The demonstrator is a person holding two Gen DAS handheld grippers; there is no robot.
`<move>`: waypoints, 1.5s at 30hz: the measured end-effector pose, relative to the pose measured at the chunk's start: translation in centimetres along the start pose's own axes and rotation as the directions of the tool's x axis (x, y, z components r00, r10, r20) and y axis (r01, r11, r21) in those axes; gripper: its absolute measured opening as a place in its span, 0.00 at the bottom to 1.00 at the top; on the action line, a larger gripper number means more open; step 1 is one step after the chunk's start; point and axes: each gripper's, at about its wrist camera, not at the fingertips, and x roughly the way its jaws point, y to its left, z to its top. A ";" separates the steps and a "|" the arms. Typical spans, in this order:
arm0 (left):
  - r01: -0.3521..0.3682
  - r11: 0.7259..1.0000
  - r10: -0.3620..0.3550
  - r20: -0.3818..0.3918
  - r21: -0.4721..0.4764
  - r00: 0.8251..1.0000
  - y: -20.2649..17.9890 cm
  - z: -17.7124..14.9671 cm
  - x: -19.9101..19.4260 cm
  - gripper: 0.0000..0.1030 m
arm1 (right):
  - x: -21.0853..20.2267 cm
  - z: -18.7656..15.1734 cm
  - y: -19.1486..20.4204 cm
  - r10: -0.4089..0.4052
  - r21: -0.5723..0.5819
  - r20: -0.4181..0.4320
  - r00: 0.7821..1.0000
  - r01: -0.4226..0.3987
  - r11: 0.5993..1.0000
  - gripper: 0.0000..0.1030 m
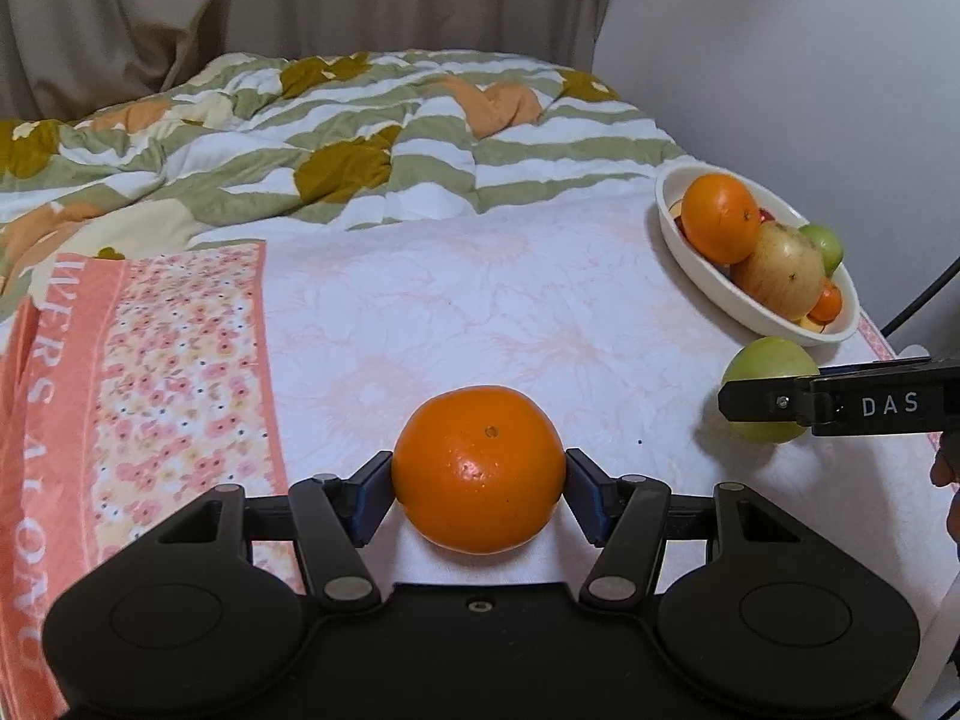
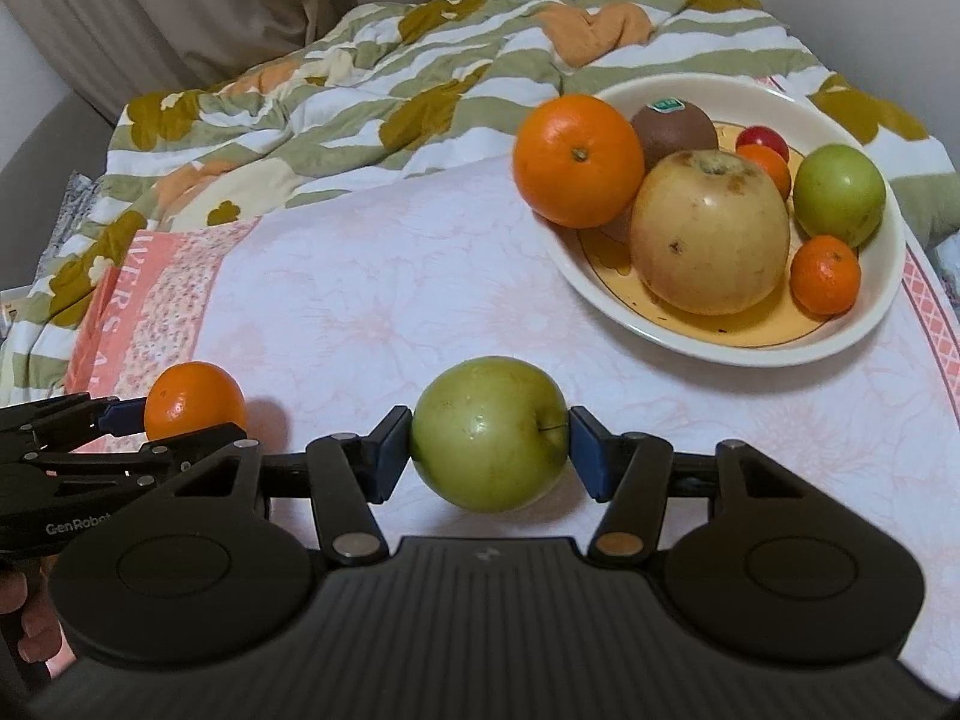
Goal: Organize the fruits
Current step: 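Grasp the last orange with the left tool while the right tool grasps the green apple, then carry orange and green apple over the white bowl and open both tools inside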
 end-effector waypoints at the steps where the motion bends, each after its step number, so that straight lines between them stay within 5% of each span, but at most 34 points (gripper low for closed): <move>1: -0.005 1.000 0.005 0.013 -0.005 1.000 -0.1 -0.1 -0.5 0.62 | -0.2 0.0 0.2 0.001 -0.004 0.004 1.000 -0.001 1.000 0.69; 23: 0.042 0.999 -0.047 0.225 0.026 0.973 -5.4 -0.4 -10.2 0.62 | -12.0 -3.4 -0.8 -0.047 0.001 0.158 0.986 0.048 0.999 0.69; 33: 0.038 0.999 -0.047 0.277 0.037 0.960 -10.8 1.1 -10.9 0.62 | -16.0 -2.9 -6.3 -0.060 -0.004 0.205 0.977 0.062 0.998 0.69; 45: -0.030 0.999 0.042 0.310 -0.044 0.950 -19.2 5.4 -7.5 0.62 | -16.3 2.8 -14.9 0.012 -0.130 0.205 0.979 0.016 0.991 0.69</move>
